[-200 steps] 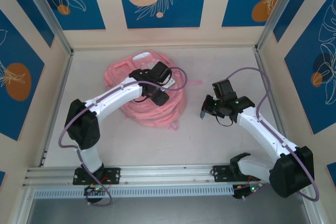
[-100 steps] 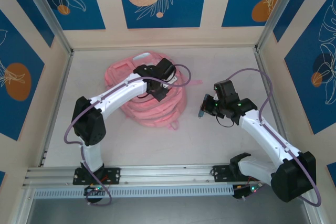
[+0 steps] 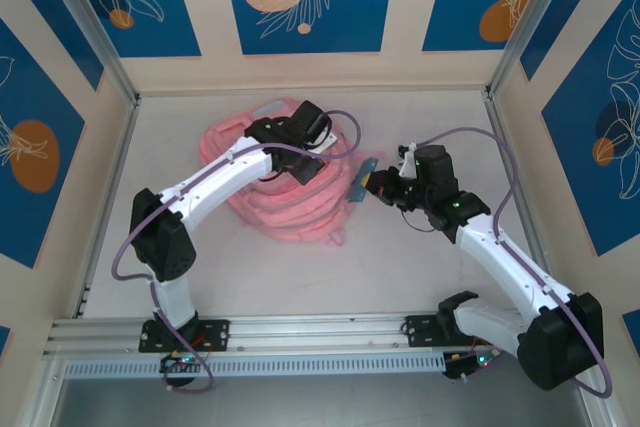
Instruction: Pack the student bag
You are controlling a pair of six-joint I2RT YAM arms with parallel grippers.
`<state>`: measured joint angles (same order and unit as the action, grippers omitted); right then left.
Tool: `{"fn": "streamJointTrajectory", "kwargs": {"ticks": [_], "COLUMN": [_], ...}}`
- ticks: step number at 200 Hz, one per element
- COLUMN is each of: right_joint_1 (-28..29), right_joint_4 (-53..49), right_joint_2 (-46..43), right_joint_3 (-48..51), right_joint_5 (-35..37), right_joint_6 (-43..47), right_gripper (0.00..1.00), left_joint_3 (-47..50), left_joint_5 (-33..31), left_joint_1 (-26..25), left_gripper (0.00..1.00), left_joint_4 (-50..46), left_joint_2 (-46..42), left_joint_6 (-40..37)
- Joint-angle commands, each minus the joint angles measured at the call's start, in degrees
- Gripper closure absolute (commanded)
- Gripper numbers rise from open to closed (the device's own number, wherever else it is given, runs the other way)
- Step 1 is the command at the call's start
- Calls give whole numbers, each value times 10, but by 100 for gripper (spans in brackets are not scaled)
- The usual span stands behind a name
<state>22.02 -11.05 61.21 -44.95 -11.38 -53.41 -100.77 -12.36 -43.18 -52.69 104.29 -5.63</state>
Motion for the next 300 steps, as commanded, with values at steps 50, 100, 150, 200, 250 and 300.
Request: {"fn": "streamJointTrajectory", "kwargs": {"ticks": [50, 100, 150, 200, 250, 300], "right_joint_1": [27, 34, 55, 83, 90, 72], "right_joint_4": [242, 299, 249, 236, 240, 105], "right_joint_2": [117, 185, 264, 353, 360, 236], "right_joint_3": [-35, -31, -93, -149, -152, -83], "right_joint_5": [-108, -106, -75, -64, -62, -62], "right_joint_6": [-133, -162, -169, -235, -244, -181], "right_gripper": [93, 93, 88, 86, 72, 57], "left_joint_3": [-65, -64, -63, -61, -51, -30], "left_joint_5": [64, 53, 53, 50, 56, 80], "left_joint_1": [2, 2, 3, 14, 23, 33], "left_gripper": [97, 97, 97, 98, 97, 96], "left_joint_4": [103, 106, 106, 108, 107, 108], "left_joint_2": [-42, -43, -44, -50, -54, -64], "left_joint_6": [70, 87, 99, 123, 136, 152]}}
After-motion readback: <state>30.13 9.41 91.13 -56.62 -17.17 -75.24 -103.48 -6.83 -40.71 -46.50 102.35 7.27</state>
